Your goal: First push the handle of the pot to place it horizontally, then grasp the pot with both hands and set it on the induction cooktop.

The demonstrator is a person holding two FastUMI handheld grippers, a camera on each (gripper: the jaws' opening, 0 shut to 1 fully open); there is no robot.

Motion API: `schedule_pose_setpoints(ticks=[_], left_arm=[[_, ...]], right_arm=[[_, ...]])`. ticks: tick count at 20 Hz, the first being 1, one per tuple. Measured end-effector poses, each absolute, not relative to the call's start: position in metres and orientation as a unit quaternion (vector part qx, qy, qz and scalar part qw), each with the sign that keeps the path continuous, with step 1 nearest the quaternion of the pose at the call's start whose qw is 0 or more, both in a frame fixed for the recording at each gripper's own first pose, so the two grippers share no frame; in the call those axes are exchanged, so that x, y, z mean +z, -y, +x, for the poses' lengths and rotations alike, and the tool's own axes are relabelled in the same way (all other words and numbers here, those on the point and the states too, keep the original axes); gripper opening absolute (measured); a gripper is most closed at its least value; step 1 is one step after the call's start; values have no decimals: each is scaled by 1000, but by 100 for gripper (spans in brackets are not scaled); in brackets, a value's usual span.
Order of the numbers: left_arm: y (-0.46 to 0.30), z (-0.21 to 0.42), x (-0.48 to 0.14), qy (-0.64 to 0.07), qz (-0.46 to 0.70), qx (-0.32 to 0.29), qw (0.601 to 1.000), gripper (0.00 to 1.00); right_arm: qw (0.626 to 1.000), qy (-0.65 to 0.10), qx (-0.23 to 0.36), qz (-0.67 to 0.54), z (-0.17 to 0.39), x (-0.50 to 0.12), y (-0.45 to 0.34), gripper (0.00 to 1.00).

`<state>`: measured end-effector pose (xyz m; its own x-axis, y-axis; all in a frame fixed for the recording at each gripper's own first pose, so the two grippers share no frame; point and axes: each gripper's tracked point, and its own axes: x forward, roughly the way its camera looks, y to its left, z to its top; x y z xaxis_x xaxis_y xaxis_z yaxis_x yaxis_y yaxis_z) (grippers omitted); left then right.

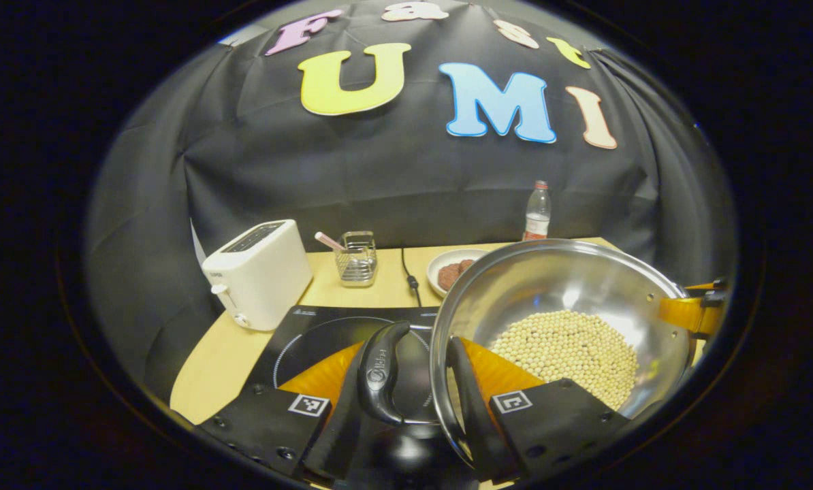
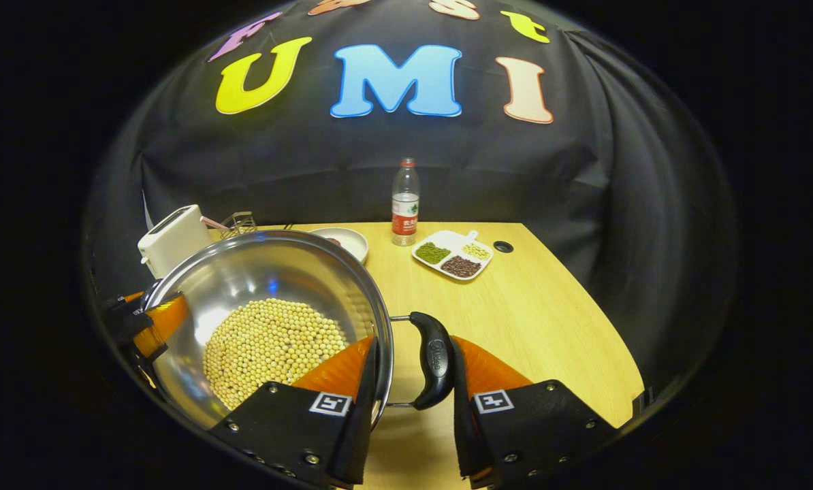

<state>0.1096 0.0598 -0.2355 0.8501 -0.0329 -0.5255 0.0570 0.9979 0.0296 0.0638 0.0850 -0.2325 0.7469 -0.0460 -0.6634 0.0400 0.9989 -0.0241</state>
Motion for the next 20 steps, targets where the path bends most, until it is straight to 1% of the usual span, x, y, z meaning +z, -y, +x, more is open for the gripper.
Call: schedule_pose_setpoints(ticks=[10, 11, 12, 20], left_arm=[[-169, 119, -250, -278, 26, 3, 960, 72], [-181, 120, -251, -279, 25, 7, 960, 77], [-191, 120, -252, -281, 24, 11, 959, 73], [-262, 130, -266, -292, 19, 41, 955, 73]], right_arm=[[933, -359, 1, 0, 79, -245, -188, 51], [933, -359, 4, 0, 81, -246, -199, 51], [933, -359, 7, 0, 84, -247, -208, 51], [932, -361, 33, -7, 99, -258, -274, 51]])
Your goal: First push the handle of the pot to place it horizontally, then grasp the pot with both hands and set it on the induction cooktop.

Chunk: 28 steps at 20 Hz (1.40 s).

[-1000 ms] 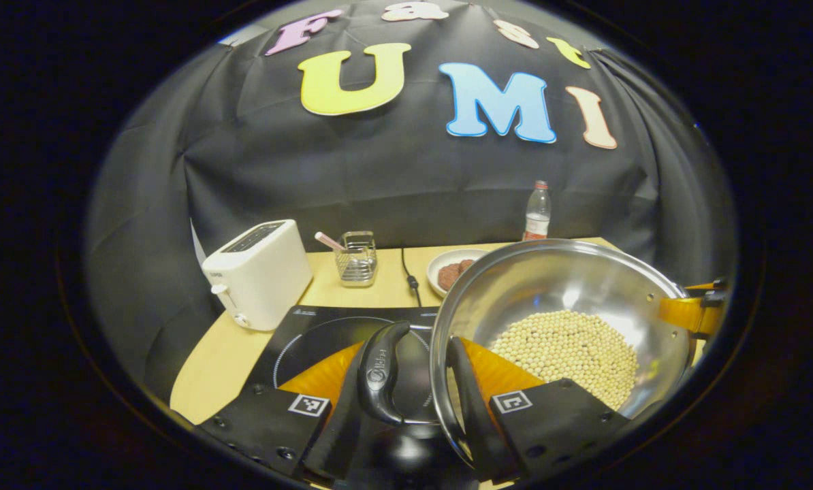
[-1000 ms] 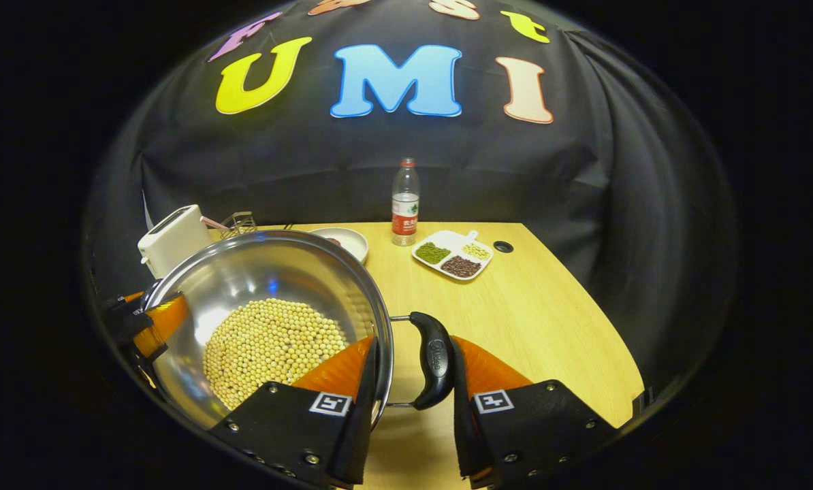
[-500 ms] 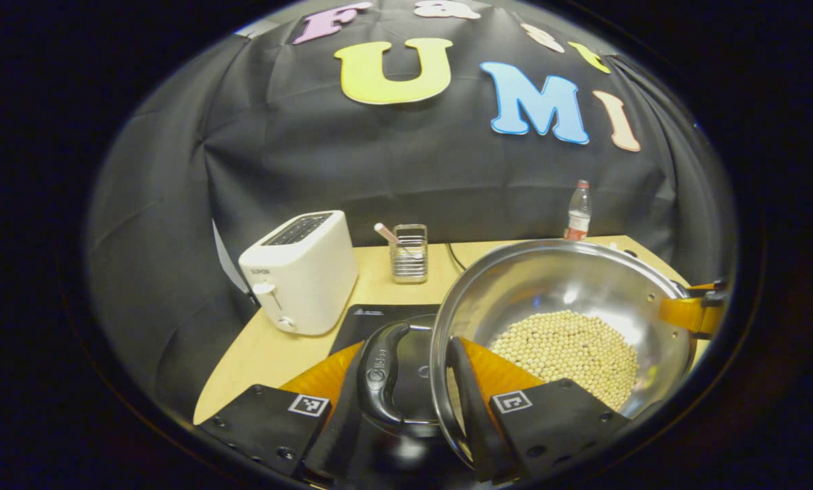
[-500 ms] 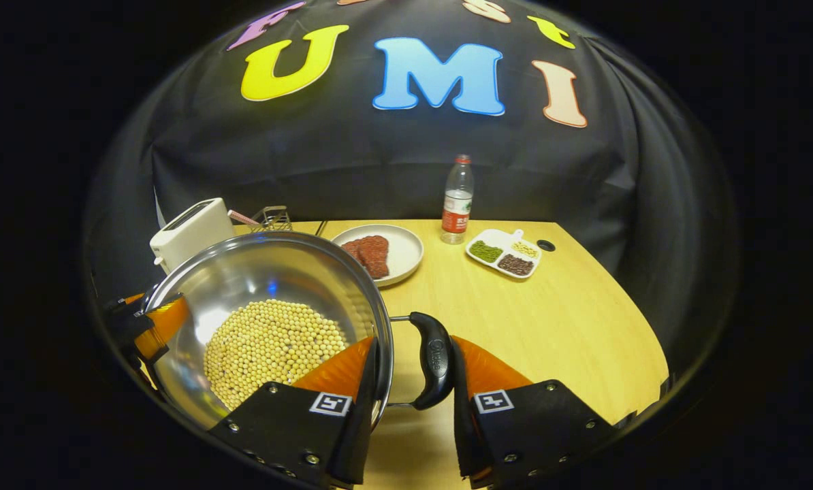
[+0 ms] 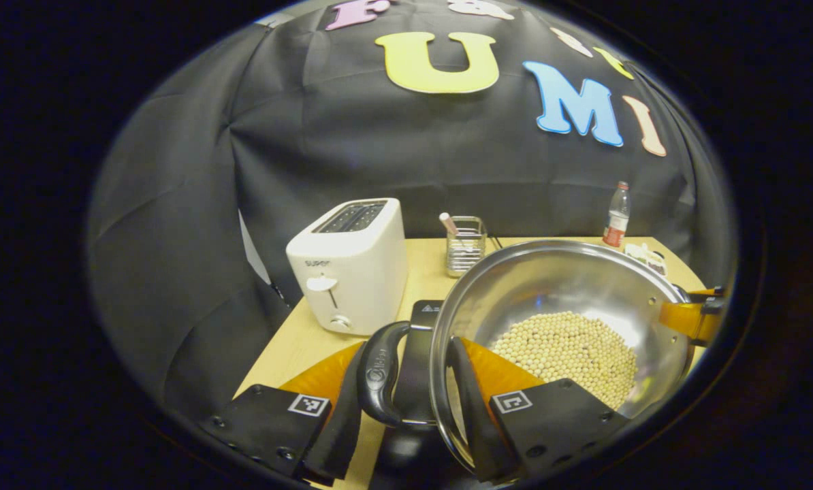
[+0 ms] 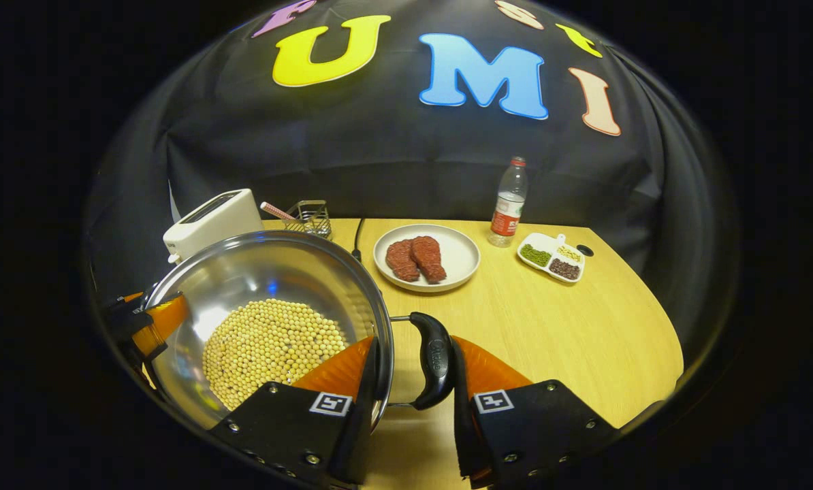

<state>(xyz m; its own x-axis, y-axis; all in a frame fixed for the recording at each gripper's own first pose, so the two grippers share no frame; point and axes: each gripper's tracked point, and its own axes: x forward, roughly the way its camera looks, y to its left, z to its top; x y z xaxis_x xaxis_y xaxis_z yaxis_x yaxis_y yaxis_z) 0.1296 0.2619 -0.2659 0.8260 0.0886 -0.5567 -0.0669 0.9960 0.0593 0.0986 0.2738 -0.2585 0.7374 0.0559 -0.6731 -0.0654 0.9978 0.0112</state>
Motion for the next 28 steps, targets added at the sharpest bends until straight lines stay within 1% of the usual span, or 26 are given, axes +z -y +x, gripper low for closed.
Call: schedule_pose_setpoints(ticks=[6, 7, 8, 9, 10, 11, 13, 14, 15, 16, 17, 18, 19, 20, 21, 23, 26, 27, 28], left_arm=[[-291, 131, -284, -300, 18, 53, 952, 73], [-295, 129, -289, -303, 20, 57, 951, 70], [-297, 129, -294, -306, 25, 60, 950, 79], [-299, 131, -296, -303, 27, 60, 951, 80], [-300, 132, -297, -299, 28, 59, 952, 76], [-301, 132, -299, -297, 30, 62, 952, 76], [-307, 136, -297, -282, 37, 78, 955, 80], [-307, 138, -288, -265, 45, 86, 959, 82], [-308, 139, -277, -247, 53, 93, 963, 91], [-306, 139, -263, -229, 56, 97, 967, 99], [-303, 136, -250, -215, 60, 97, 970, 100], [-298, 135, -235, -201, 67, 96, 973, 99], [-292, 131, -219, -186, 75, 95, 975, 98], [-282, 128, -201, -170, 79, 93, 978, 100], [-269, 123, -184, -155, 76, 88, 981, 99], [-236, 107, -153, -136, 56, 76, 986, 100], [-185, 80, -103, -104, 24, 64, 992, 99], [-167, 71, -86, -89, 19, 63, 994, 98], [-150, 60, -69, -74, 14, 62, 995, 98]], right_arm=[[928, -369, 42, -14, 102, -269, -301, 51], [928, -369, 43, -16, 101, -270, -304, 51], [929, -367, 44, -18, 101, -270, -306, 45], [930, -364, 45, -20, 103, -270, -307, 51], [930, -365, 45, -18, 103, -272, -307, 51], [930, -365, 47, -13, 104, -272, -308, 51], [934, -353, 60, -11, 104, -267, -310, 56], [941, -333, 63, -16, 107, -258, -307, 64], [948, -311, 62, -23, 111, -244, -301, 69], [954, -291, 58, -32, 110, -232, -295, 87], [959, -275, 56, -35, 111, -219, -286, 100], [964, -257, 55, -35, 109, -206, -278, 98], [969, -239, 55, -31, 109, -192, -268, 98], [973, -222, 52, -26, 109, -178, -256, 98], [977, -207, 49, -23, 106, -164, -241, 98], [981, -187, 41, -25, 97, -138, -209, 98], [988, -144, 41, -29, 72, -95, -161, 98], [989, -134, 45, -30, 60, -83, -146, 100], [990, -126, 50, -31, 47, -72, -133, 98]])
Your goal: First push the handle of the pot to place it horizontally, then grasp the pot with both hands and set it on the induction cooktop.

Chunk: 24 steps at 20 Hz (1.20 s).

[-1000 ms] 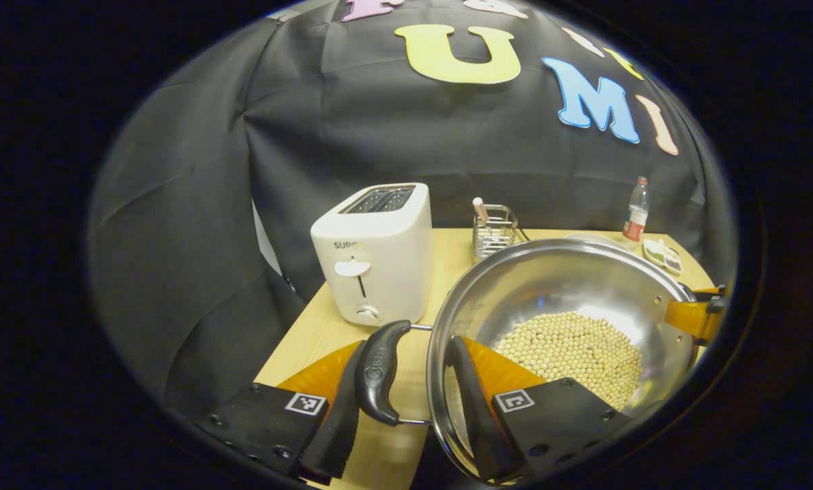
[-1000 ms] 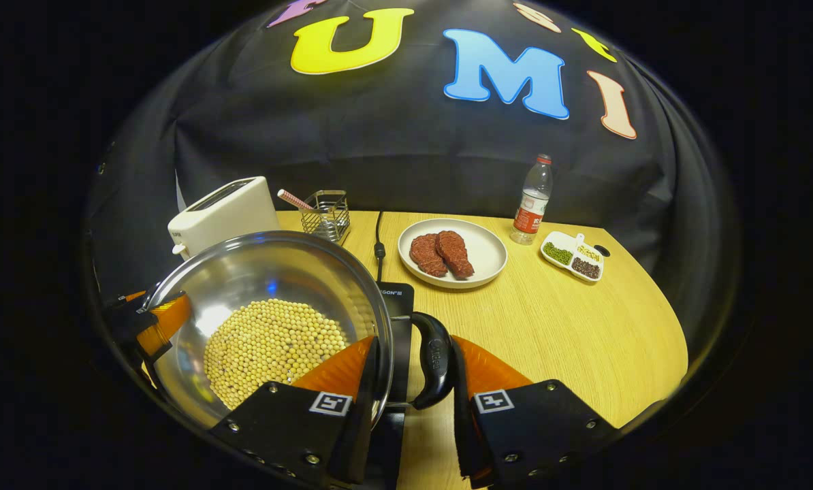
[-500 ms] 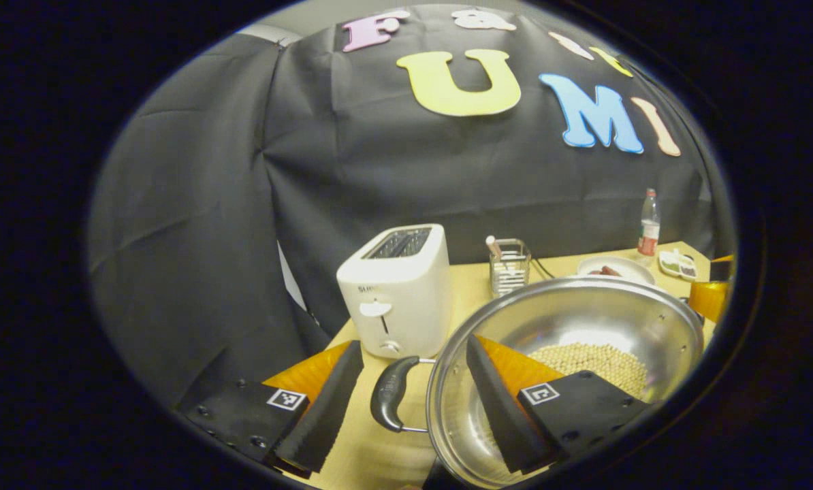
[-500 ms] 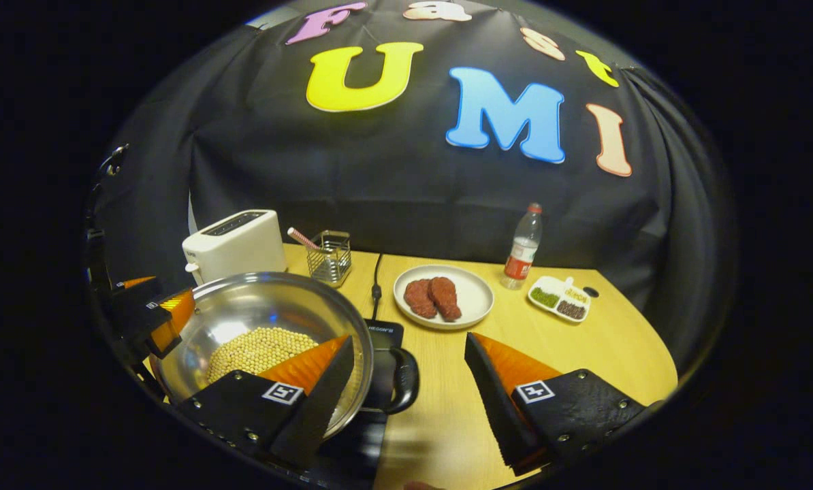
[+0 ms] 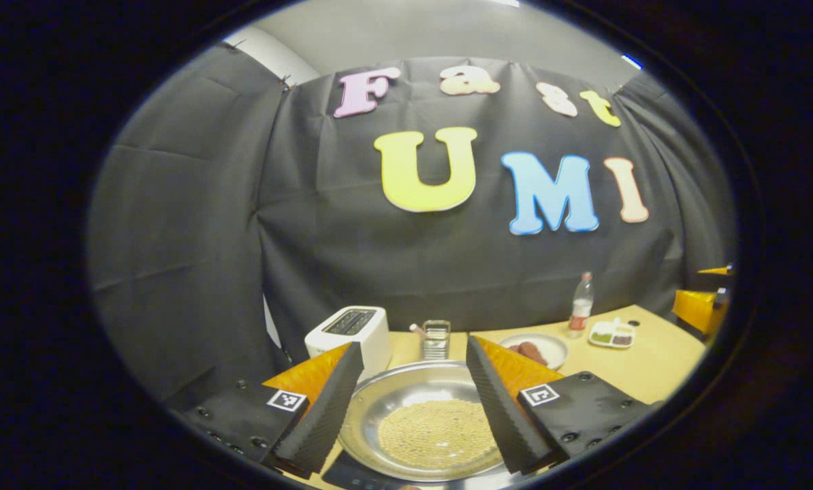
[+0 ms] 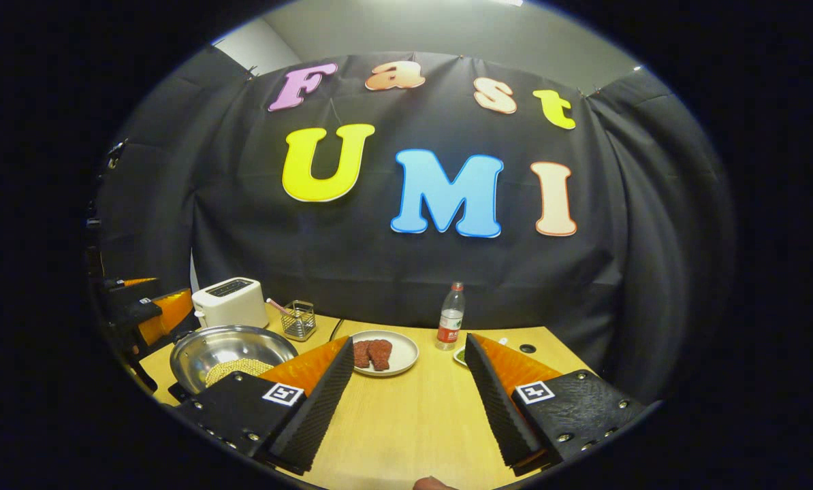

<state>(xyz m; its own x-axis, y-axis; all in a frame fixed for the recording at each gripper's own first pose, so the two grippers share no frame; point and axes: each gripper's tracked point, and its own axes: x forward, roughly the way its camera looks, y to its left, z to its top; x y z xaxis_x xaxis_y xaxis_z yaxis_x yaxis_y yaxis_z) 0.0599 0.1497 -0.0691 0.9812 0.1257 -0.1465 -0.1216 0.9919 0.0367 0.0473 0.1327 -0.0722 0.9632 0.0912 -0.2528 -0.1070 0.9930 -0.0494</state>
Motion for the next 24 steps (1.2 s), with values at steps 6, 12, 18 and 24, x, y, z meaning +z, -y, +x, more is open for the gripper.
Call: schedule_pose_setpoints(ticks=[6, 12, 18, 24], left_arm=[[-42, -16, -11, -26, -13, 48, 998, 98], [21, -81, 23, 6, -6, 30, 1000, 100], [22, -100, 37, 18, 3, 21, 1000, 98], [7, -96, 47, 22, 5, 25, 999, 98]], right_arm=[[994, -86, 67, -25, -25, -29, -52, 97], [996, -56, 63, -2, -76, 9, 0, 97], [998, -27, 61, 4, -92, 23, 5, 98], [998, -27, 46, 24, -87, 24, 15, 97]])
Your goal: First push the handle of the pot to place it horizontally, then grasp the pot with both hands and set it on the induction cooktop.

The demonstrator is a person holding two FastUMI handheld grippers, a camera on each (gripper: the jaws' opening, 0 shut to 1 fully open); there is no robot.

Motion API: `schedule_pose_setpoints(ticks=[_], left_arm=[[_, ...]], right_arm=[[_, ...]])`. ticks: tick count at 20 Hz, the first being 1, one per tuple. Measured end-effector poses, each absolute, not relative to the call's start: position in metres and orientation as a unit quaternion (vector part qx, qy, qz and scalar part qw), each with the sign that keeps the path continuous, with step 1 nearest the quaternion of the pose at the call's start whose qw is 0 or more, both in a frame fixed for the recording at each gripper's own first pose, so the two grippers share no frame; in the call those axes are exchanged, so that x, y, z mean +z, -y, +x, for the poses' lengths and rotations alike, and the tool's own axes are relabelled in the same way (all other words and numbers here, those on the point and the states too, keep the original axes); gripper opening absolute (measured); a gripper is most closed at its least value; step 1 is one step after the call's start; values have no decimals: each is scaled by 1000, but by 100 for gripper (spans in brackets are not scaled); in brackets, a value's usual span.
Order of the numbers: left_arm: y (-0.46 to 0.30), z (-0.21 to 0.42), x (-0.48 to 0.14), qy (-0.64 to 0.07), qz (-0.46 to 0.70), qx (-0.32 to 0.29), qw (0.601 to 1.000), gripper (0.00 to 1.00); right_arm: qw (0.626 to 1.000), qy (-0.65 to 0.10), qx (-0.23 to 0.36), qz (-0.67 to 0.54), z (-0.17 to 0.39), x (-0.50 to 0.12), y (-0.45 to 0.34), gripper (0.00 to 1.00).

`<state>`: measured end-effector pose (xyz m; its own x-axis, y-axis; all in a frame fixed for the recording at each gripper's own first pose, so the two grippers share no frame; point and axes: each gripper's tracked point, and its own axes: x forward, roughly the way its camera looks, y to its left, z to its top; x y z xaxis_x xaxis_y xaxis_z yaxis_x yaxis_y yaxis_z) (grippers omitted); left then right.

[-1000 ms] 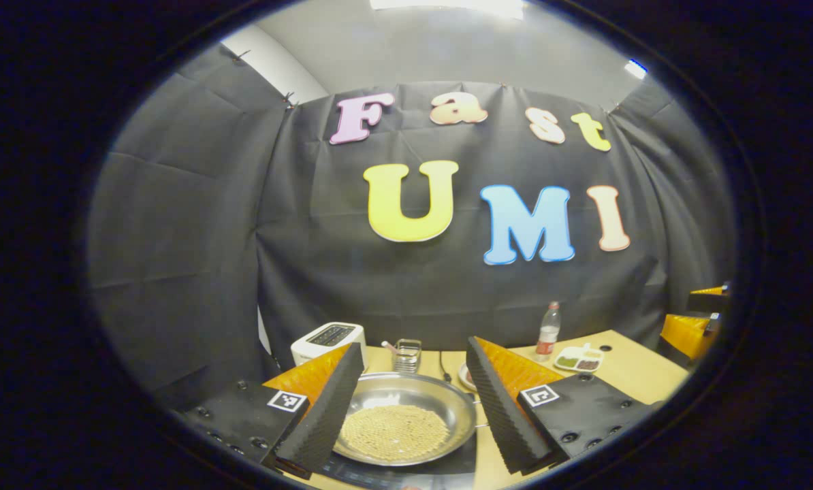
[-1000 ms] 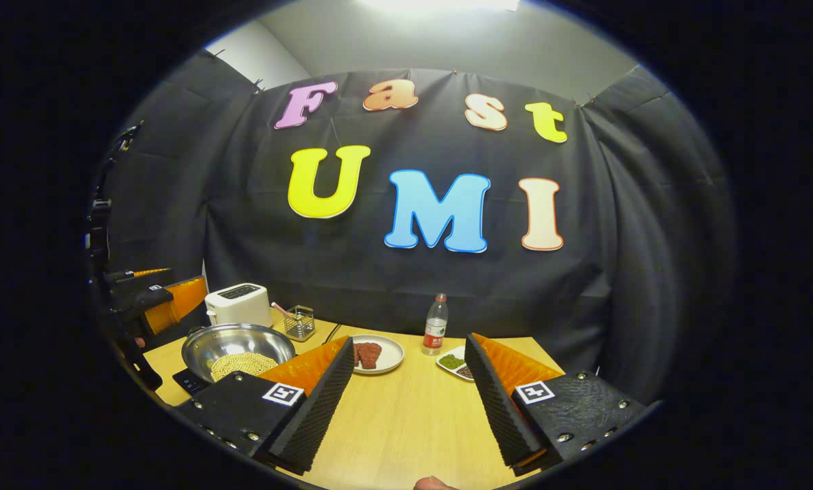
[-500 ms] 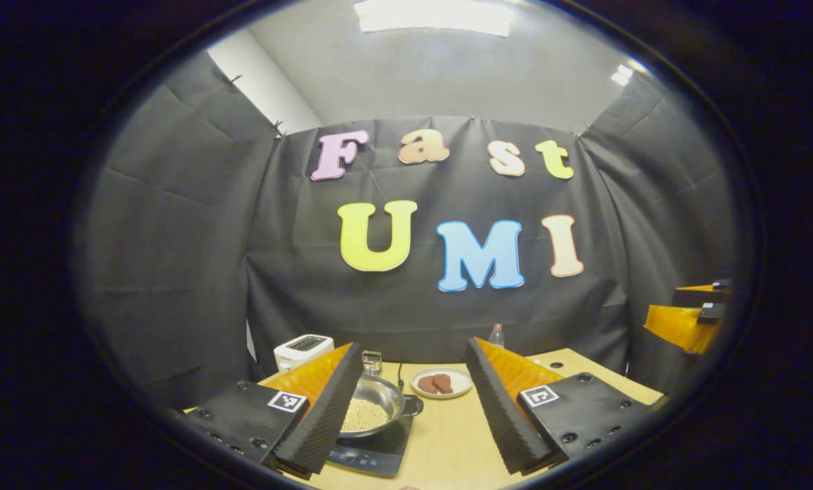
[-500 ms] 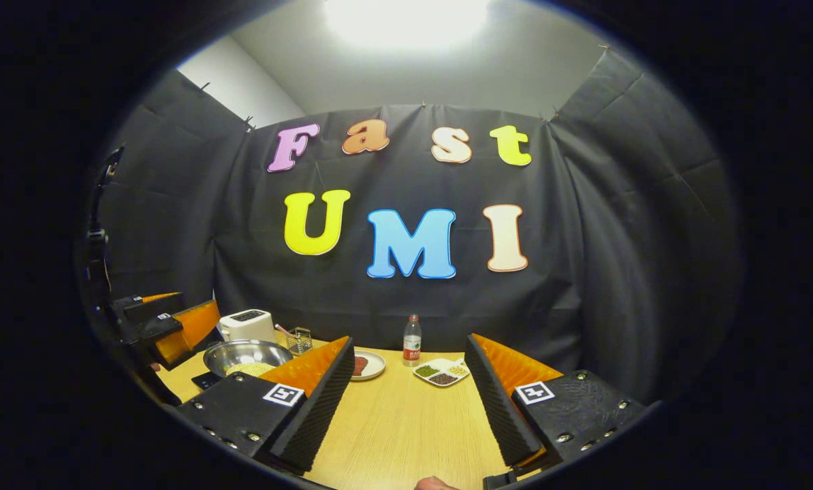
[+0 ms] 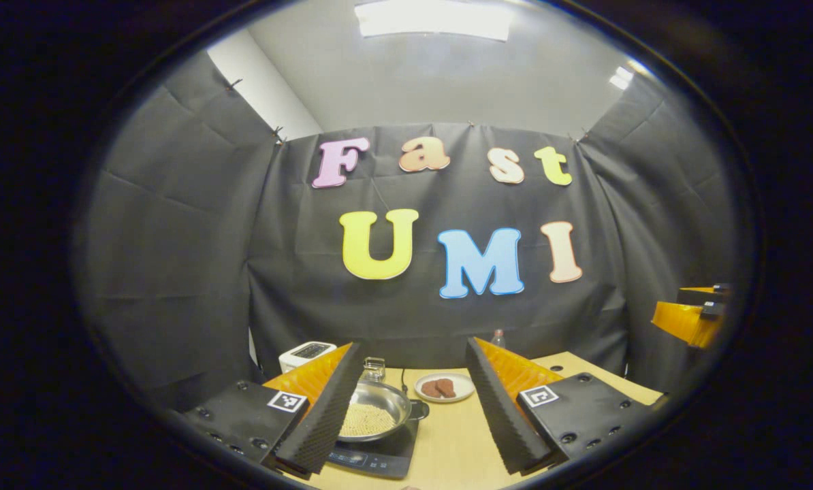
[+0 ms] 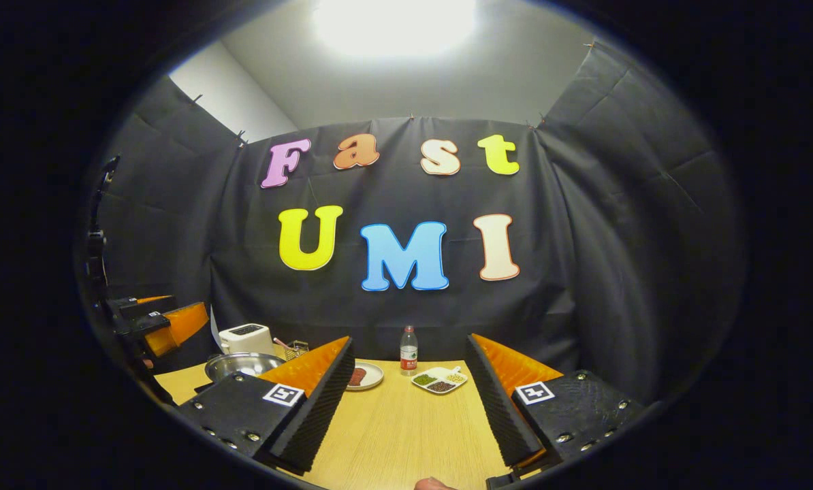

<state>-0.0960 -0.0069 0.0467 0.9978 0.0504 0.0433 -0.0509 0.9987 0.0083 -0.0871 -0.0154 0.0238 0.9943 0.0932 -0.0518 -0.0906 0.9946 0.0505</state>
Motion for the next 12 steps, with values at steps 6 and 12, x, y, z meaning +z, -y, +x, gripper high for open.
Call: schedule_pose_setpoints(ticks=[6, 12], left_arm=[[8, -89, 51, 26, -6, 15, 1000, 98], [4, -87, 60, 33, -18, 7, 999, 98]], right_arm=[[999, -13, 28, 16, -84, 37, 22, 97], [1000, -2, 20, 3, -85, 50, 22, 97]])
